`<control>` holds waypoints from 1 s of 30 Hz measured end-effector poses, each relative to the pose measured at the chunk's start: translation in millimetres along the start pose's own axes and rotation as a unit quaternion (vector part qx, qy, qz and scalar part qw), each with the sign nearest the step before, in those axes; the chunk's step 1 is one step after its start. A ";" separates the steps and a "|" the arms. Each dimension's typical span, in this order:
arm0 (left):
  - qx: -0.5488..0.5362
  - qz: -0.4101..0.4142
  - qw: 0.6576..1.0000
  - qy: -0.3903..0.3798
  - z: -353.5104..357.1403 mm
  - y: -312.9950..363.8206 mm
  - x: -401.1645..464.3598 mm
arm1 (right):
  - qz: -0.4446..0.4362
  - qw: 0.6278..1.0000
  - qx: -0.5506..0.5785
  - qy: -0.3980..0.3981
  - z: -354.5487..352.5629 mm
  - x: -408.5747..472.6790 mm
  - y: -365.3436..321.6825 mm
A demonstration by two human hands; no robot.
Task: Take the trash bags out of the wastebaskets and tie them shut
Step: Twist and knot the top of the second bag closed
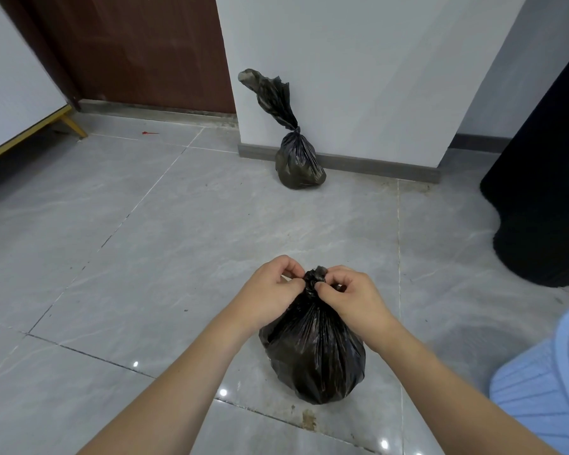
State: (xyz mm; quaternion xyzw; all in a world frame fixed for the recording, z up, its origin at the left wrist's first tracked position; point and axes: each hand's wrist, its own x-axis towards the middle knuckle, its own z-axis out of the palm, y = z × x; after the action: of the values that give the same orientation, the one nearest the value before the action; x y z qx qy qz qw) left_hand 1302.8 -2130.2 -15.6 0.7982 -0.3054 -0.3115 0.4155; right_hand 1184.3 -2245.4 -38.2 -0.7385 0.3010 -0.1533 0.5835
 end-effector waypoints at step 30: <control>0.077 0.119 0.987 0.074 12.7 -0.8 -4.2 | 0.281 0.891 0.308 -0.182 -17.7 8.0 -18.2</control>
State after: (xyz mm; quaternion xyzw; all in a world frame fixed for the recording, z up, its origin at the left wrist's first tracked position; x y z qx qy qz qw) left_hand 1290.8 -2132.7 -21.2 0.8066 -0.3896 -0.1759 0.4081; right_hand 1185.0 -2261.6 -17.0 -0.4212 0.3218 0.0688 0.8451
